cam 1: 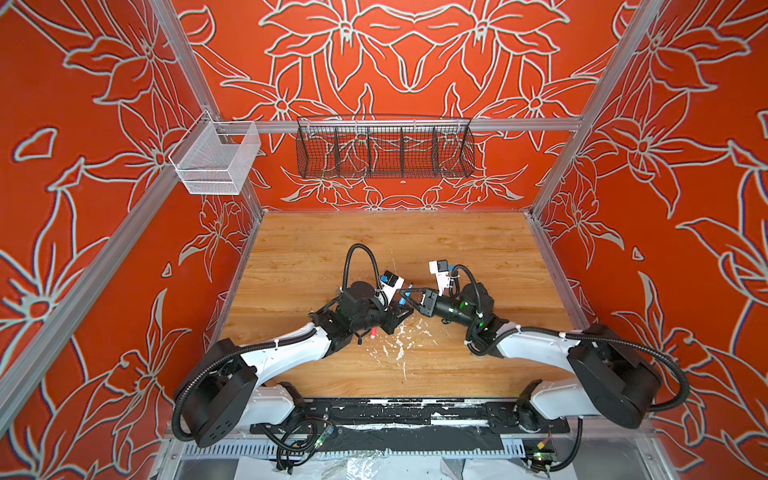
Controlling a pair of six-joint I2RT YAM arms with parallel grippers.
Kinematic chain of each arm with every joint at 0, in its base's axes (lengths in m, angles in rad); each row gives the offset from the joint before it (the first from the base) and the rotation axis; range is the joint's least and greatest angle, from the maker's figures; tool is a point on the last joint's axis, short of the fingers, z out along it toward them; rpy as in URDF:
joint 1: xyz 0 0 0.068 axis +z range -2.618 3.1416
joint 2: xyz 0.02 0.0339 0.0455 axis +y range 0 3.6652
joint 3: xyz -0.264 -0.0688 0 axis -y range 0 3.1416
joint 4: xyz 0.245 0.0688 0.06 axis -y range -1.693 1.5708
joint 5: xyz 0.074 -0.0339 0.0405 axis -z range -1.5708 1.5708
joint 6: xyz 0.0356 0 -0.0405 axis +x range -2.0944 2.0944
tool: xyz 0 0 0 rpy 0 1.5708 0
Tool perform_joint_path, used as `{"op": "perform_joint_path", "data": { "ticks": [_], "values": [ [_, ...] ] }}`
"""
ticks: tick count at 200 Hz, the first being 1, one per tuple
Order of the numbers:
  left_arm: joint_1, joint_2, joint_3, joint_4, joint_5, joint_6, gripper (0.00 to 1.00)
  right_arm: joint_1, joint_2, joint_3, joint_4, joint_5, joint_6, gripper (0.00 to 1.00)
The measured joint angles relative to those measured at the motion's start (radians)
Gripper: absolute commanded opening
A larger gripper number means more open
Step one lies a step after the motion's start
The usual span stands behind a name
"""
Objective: Insert the pens into the pen caps
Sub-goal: 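Withdraw the right gripper from the blue marker tip, then lower the right gripper over a clear cap lying on the table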
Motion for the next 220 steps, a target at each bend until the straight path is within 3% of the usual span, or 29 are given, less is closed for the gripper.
{"op": "perform_joint_path", "data": {
  "ticks": [14,44,81,117,148,180,190,207,220],
  "values": [
    [0.000,-0.002,0.000,0.001,-0.017,-0.005,0.00,0.002,-0.001,0.000,-0.021,0.002,-0.012,0.40],
    [0.008,-0.012,0.000,0.000,-0.061,-0.025,0.00,0.002,-0.079,0.006,-0.183,0.053,-0.071,0.47],
    [0.068,-0.045,-0.028,0.005,-0.127,-0.071,0.00,0.019,-0.312,0.138,-0.689,0.294,-0.182,0.51],
    [0.082,-0.069,-0.039,-0.008,-0.197,-0.082,0.00,0.022,-0.451,0.293,-1.176,0.511,-0.245,0.50],
    [0.082,-0.087,-0.040,-0.003,-0.197,-0.082,0.00,0.022,-0.571,0.224,-1.486,0.574,-0.254,0.55],
    [0.082,-0.097,-0.053,0.003,-0.182,-0.082,0.00,0.022,-0.703,0.153,-1.693,0.591,-0.230,0.56],
    [0.082,-0.104,-0.057,0.001,-0.179,-0.082,0.00,0.022,-0.735,0.142,-1.723,0.592,-0.212,0.46],
    [0.082,-0.120,-0.060,0.001,-0.180,-0.082,0.00,0.022,-0.781,0.109,-1.756,0.585,-0.188,0.08],
    [0.082,-0.138,-0.066,0.003,-0.179,-0.082,0.00,0.022,-0.803,0.077,-1.776,0.575,-0.163,0.00]
  ]
}}
